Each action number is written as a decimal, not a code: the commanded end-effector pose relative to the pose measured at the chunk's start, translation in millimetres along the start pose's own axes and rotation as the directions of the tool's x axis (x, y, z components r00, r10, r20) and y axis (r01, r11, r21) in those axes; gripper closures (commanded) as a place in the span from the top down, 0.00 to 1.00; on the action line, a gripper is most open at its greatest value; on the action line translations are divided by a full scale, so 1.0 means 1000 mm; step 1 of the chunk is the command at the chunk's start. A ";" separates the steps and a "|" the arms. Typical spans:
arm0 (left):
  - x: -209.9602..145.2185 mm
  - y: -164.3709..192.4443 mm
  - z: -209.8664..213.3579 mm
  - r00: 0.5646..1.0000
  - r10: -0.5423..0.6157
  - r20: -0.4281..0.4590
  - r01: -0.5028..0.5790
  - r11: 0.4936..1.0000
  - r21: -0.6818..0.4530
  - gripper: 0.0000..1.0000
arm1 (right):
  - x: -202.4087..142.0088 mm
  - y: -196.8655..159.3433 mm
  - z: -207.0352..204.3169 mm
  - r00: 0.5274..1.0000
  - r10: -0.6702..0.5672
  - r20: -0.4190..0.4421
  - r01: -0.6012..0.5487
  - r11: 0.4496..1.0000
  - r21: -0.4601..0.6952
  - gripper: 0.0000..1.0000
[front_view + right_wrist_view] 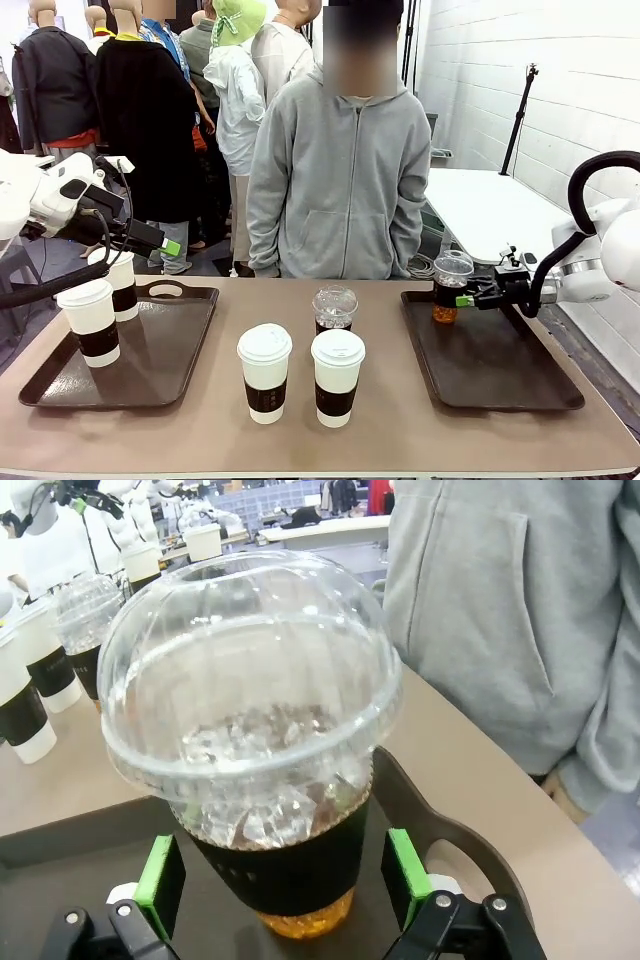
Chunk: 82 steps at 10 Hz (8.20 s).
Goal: Distribute the coffee onto the tray.
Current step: Pick up one iced Americano and place it on the right Handle tray, then pick up another iced Americano from the middle of the table and place it on the right Handle tray.
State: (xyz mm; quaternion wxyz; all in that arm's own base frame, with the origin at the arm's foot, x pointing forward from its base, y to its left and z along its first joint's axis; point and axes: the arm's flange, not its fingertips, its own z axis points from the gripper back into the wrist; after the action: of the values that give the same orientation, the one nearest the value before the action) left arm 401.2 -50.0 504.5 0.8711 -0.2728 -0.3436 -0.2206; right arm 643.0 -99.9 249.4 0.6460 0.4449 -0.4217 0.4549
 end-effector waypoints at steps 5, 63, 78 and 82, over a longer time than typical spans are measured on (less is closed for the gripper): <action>0.000 0.004 -0.002 1.000 -0.014 0.013 0.015 1.000 -0.017 1.00 | -0.019 0.026 0.043 0.998 -0.056 0.020 0.058 0.995 -0.077 1.00; 0.000 0.004 -0.002 1.000 -0.014 0.013 0.015 1.000 -0.017 1.00 | 0.004 0.135 -0.054 0.995 0.098 -0.010 -0.096 0.991 0.095 1.00; 0.000 0.004 -0.002 1.000 -0.014 0.013 0.015 1.000 -0.017 1.00 | 0.036 0.136 -0.169 0.991 0.124 -0.059 -0.113 0.981 0.154 1.00; 0.000 0.004 -0.002 1.000 -0.014 0.013 0.015 1.000 -0.017 1.00 | 0.046 0.136 -0.187 0.988 0.137 -0.074 -0.121 0.973 0.195 1.00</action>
State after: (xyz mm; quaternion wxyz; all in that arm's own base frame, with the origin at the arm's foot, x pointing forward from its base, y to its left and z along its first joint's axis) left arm 401.5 -50.4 505.1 0.8713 -0.2718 -0.3436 -0.2212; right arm 544.2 113.4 271.6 0.5792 0.4580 -0.3816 0.5560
